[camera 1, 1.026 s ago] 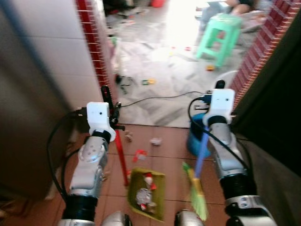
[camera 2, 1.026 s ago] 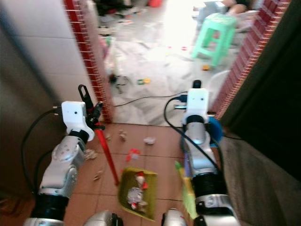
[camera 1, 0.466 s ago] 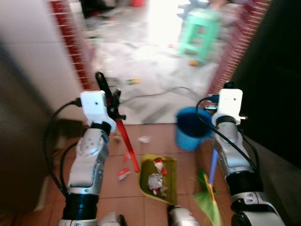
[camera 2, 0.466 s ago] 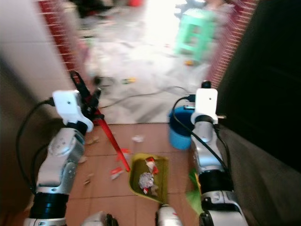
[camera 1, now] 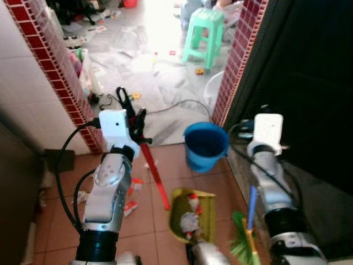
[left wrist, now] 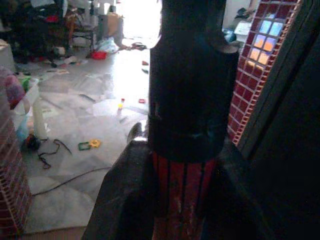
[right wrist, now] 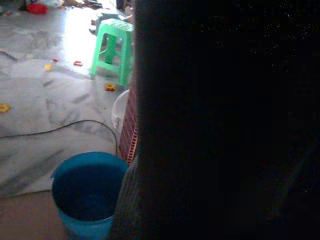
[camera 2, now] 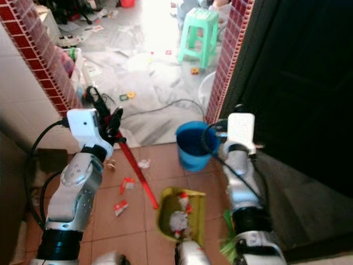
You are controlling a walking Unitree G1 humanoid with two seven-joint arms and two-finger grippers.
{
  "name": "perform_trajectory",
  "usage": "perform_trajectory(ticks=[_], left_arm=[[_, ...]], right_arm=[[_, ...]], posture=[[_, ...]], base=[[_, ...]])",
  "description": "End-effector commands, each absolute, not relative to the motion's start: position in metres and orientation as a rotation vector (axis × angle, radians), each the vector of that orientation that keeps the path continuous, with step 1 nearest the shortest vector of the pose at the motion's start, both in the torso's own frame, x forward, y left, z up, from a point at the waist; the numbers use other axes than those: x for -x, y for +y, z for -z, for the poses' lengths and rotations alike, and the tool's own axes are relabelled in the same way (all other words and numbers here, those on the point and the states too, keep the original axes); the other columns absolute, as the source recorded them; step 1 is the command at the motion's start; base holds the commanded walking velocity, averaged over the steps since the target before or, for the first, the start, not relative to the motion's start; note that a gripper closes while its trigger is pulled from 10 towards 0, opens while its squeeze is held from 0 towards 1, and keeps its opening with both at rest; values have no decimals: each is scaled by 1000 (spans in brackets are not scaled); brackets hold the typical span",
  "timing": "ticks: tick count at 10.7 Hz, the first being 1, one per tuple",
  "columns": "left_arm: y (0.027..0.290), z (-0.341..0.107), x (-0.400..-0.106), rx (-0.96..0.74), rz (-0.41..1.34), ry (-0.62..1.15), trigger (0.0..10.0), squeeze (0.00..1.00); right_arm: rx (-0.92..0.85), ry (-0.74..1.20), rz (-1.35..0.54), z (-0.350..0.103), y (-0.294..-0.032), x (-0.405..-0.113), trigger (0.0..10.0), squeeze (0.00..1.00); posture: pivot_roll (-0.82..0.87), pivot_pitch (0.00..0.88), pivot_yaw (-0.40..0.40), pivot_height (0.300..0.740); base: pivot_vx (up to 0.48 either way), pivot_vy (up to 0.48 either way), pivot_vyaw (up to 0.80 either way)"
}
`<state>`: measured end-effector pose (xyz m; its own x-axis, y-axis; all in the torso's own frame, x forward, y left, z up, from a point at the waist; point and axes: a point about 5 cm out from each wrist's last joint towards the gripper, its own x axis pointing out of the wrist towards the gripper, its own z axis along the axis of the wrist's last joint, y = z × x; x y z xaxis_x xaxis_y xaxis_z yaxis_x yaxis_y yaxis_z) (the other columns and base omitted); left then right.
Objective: Sweep floor
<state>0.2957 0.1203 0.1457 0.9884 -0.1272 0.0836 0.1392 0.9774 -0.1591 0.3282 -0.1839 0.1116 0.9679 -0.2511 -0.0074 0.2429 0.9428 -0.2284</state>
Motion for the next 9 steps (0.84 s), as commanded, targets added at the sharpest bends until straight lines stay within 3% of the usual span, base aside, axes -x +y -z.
perform_trajectory(ticks=[1,4,6,9], left_arm=[[121,-155,-297,163,141,-117,10000,0],[124,-155,-297,156,130,-117,10000,0],[129,-154,-297,154,97,-117,10000,0],[143,-154,-300,140,33,-121,10000,0]], right_arm=[[246,16,268,-118,-189,-327,10000,0],[248,17,263,-117,-189,-327,10000,0],[267,9,208,-115,-178,-322,10000,0],[262,13,223,-116,-185,-324,10000,0]], posture=[[-59,44,30,740],[-59,44,27,740],[-60,45,21,740],[-60,53,22,740]], base=[[0,-386,0],[0,-350,0],[0,0,0],[0,0,0]])
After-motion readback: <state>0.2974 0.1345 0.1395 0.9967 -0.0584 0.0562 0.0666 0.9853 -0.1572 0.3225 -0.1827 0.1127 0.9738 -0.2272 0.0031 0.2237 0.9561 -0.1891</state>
